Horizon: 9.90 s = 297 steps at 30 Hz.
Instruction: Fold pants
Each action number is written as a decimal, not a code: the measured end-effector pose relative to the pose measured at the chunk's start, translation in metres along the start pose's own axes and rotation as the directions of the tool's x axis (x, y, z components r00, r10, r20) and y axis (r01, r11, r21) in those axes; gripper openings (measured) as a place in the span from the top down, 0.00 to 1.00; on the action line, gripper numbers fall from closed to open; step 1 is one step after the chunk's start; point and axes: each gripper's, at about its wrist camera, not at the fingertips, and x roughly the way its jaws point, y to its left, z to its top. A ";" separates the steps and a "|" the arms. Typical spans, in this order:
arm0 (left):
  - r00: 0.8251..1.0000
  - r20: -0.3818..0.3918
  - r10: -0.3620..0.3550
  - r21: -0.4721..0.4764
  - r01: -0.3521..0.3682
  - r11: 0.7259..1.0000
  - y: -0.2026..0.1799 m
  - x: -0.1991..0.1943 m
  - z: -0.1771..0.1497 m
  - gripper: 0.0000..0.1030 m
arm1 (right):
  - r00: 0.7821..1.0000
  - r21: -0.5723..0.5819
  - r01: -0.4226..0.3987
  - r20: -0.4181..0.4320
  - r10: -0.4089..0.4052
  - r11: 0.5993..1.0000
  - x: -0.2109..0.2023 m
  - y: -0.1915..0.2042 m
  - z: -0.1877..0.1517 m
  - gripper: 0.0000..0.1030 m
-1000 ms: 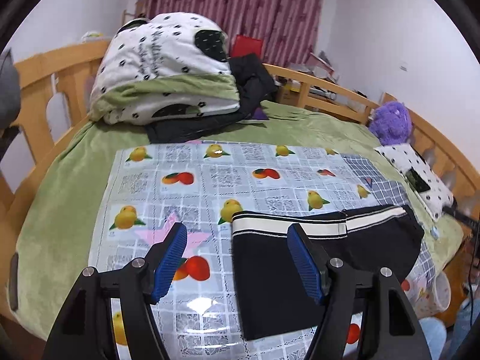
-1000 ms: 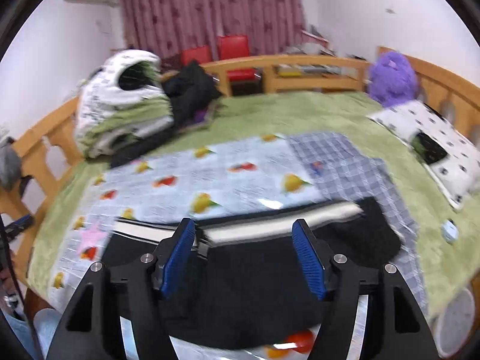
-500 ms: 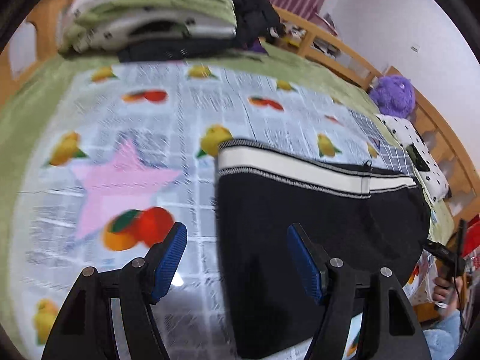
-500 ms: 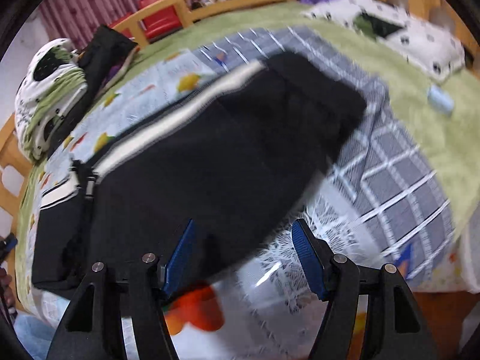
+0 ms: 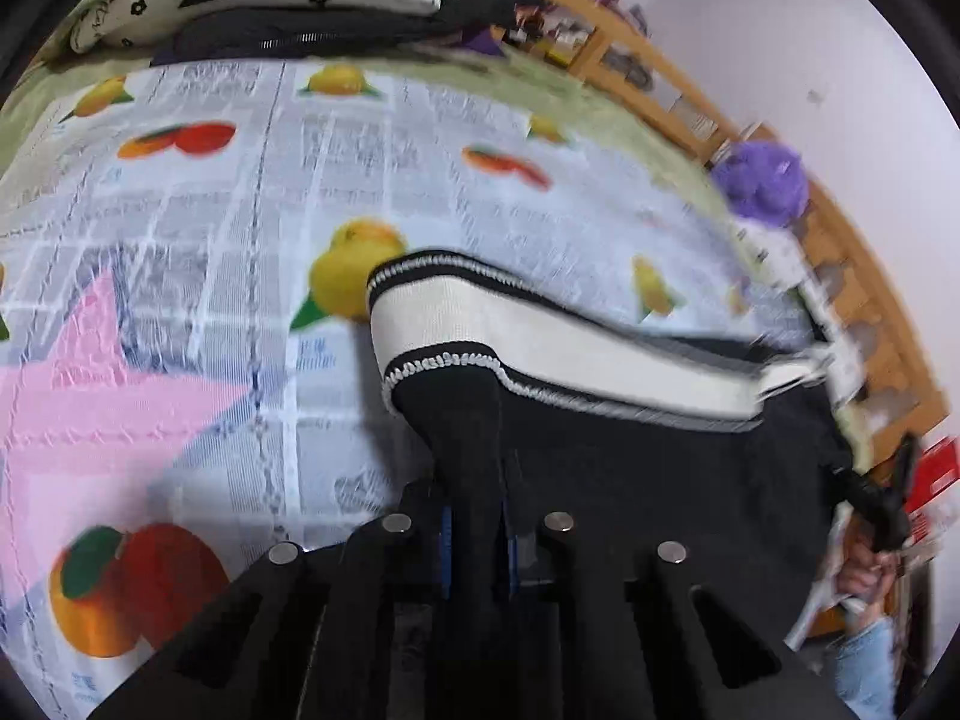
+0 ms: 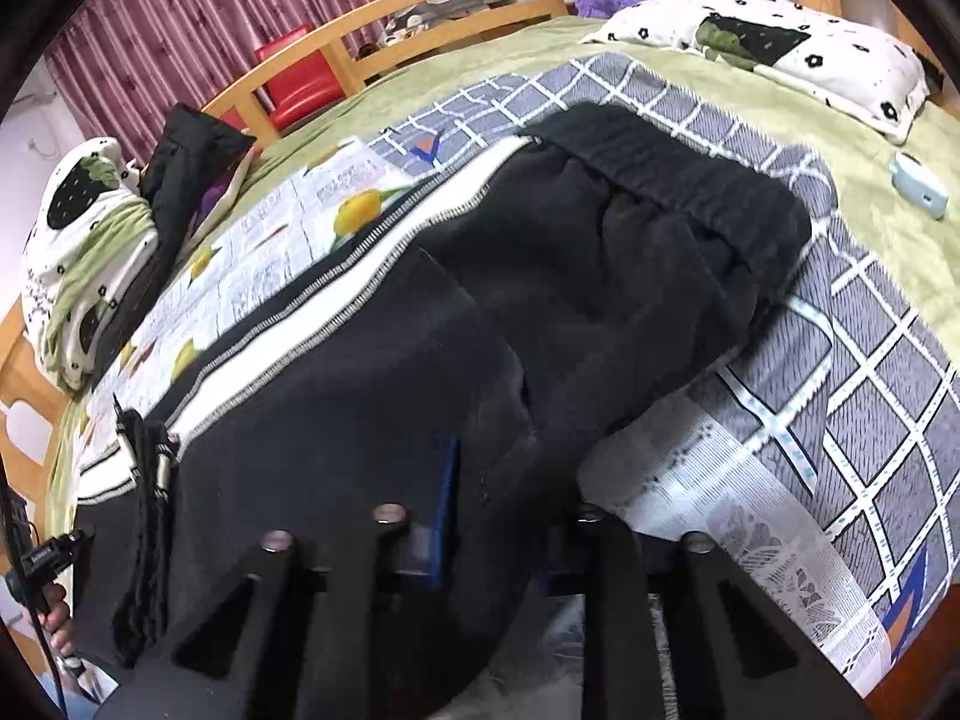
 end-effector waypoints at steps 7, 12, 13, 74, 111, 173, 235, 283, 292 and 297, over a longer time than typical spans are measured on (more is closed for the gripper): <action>0.984 0.137 0.118 -0.024 -0.116 0.993 0.035 -0.087 0.033 0.90 | 0.974 -0.064 -0.225 -0.042 0.222 0.972 -0.016 0.077 0.006 0.86; 0.930 0.156 0.333 -0.062 -0.327 0.943 0.079 -0.130 0.037 0.87 | 0.926 -0.195 -0.343 -0.237 0.295 0.919 0.018 0.153 -0.029 0.83; 0.921 0.146 0.362 -0.065 -0.356 0.932 0.084 -0.130 0.035 0.85 | 0.926 -0.230 -0.327 -0.269 0.263 0.916 0.028 0.162 -0.040 0.82; 0.960 0.177 0.217 -0.264 -0.166 0.950 0.152 -0.197 -0.121 0.41 | 0.851 -0.658 -0.433 -0.523 0.039 0.616 0.053 0.463 -0.148 0.55; 0.911 0.217 0.350 -0.260 -0.292 0.920 0.109 -0.166 -0.097 0.88 | 0.939 -0.494 -0.287 -0.315 0.139 0.821 -0.015 0.340 -0.093 0.72; 0.957 0.189 0.218 0.017 -0.225 0.974 -0.057 -0.089 -0.027 0.48 | 0.961 -0.353 -0.275 -0.105 0.254 0.894 -0.002 0.217 0.042 0.92; 0.969 -0.153 -0.196 0.028 0.203 0.979 -0.085 0.088 -0.005 0.70 | 0.944 -0.269 -0.274 -0.257 0.206 0.923 0.102 0.101 0.054 0.40; 0.969 0.105 0.225 -0.006 -0.225 0.974 0.061 -0.111 -0.020 0.46 | 0.970 -0.486 -0.225 -0.195 0.146 0.844 0.127 0.359 0.007 0.85; 0.970 0.118 0.212 0.088 -0.223 0.971 0.039 -0.136 -0.058 0.46 | 0.952 -0.424 -0.264 -0.259 0.163 0.866 0.066 0.326 -0.003 0.68; 0.991 0.030 0.129 0.171 -0.132 0.976 0.030 -0.142 -0.103 0.46 | 0.922 -0.445 -0.299 -0.362 0.136 0.844 0.045 0.300 -0.044 0.65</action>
